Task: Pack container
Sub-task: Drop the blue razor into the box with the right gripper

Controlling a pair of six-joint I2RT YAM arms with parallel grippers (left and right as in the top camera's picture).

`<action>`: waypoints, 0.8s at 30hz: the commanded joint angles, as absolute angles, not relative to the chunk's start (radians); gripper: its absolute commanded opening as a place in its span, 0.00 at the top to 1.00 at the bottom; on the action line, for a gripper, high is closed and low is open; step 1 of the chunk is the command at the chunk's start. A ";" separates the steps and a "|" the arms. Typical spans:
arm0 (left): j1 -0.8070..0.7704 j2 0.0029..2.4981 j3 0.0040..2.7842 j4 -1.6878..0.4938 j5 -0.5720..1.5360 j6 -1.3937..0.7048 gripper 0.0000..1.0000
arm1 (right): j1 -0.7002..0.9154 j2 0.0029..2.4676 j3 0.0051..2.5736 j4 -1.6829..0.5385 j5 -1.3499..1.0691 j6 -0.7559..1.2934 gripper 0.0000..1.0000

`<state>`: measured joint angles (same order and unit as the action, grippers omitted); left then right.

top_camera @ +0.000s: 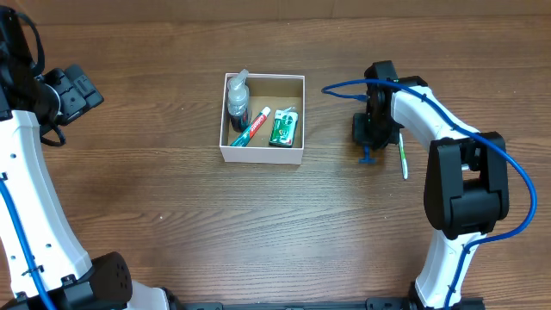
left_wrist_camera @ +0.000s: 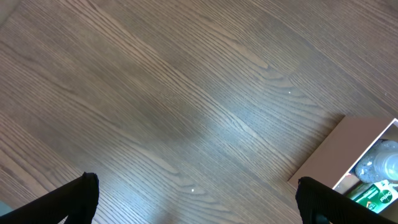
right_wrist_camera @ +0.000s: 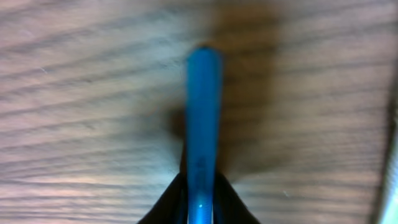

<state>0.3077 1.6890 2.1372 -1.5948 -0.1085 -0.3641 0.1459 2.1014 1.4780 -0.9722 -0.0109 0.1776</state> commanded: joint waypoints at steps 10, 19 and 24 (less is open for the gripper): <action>0.309 1.691 2.142 -1.597 -0.107 -0.374 0.00 | 0.307 1.734 1.637 -1.122 -0.004 0.199 0.96; 0.309 1.691 2.142 -1.596 -0.107 -0.374 0.00 | 0.627 1.761 1.640 -0.873 -0.018 0.078 0.96; 0.309 1.691 2.142 -1.596 -0.107 -0.374 0.00 | 0.628 1.914 1.640 -0.756 -0.012 0.077 0.88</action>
<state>0.3077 1.6890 2.1372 -1.5944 -0.1085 -0.3641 0.6415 1.8648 1.6459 -0.7856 -0.0208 0.0921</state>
